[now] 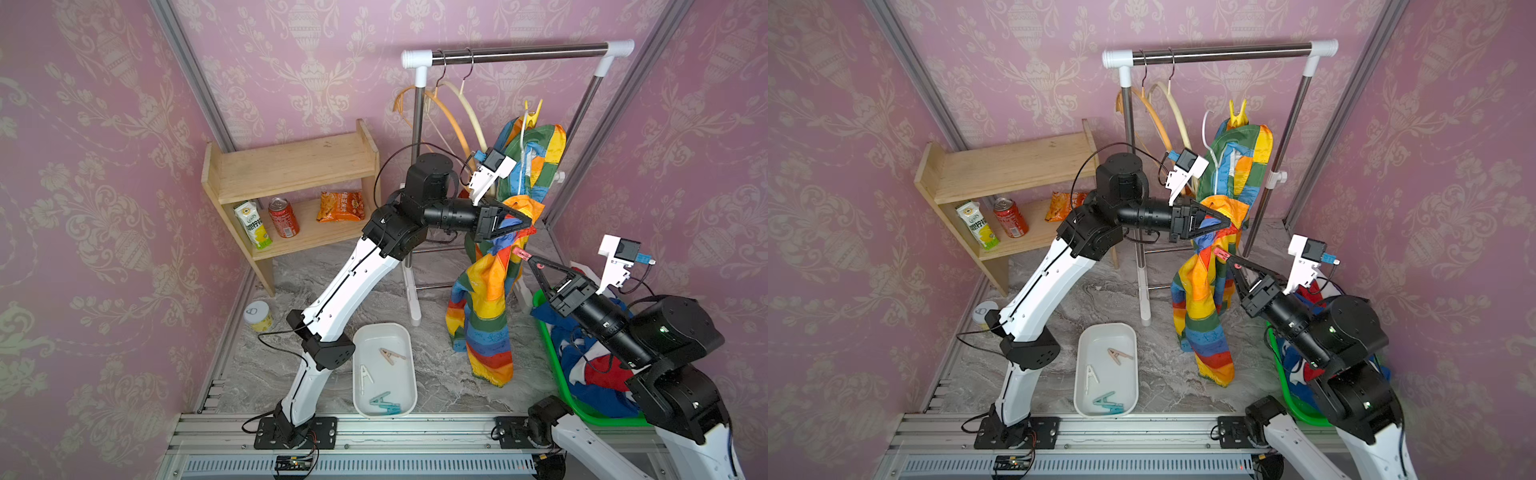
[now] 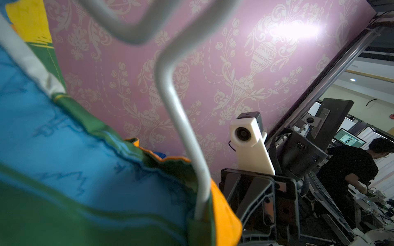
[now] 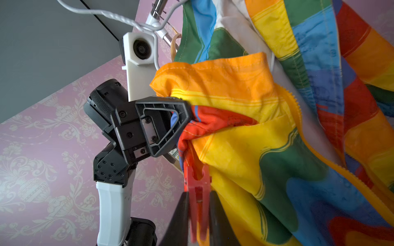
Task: Remove the clothespins securing jackets to the hanger
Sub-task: Remove the clothespin from the hanger, then place the clothespin in the storage box.
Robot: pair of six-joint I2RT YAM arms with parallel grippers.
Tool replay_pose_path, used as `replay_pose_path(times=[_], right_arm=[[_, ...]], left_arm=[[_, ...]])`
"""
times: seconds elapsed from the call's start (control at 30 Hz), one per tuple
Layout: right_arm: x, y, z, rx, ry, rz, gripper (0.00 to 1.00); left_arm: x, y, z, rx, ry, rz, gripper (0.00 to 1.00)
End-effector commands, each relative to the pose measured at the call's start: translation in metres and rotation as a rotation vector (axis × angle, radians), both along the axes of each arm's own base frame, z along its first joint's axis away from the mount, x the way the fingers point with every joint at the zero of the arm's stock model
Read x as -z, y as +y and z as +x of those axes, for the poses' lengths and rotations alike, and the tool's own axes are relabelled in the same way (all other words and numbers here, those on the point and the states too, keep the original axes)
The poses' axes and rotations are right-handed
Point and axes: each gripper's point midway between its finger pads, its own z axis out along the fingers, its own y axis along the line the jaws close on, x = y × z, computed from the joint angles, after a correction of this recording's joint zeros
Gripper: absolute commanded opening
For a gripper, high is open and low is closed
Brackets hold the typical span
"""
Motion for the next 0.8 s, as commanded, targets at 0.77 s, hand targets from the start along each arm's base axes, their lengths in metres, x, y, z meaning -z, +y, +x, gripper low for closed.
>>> replay_pose_path(times=[0.77], right_arm=[[0.174,0.199,-0.005,-0.659,0.332,-0.675,0.0]], left_arm=[[-0.031,0.033,0.02,-0.157,-0.239,-0.042,0.0]])
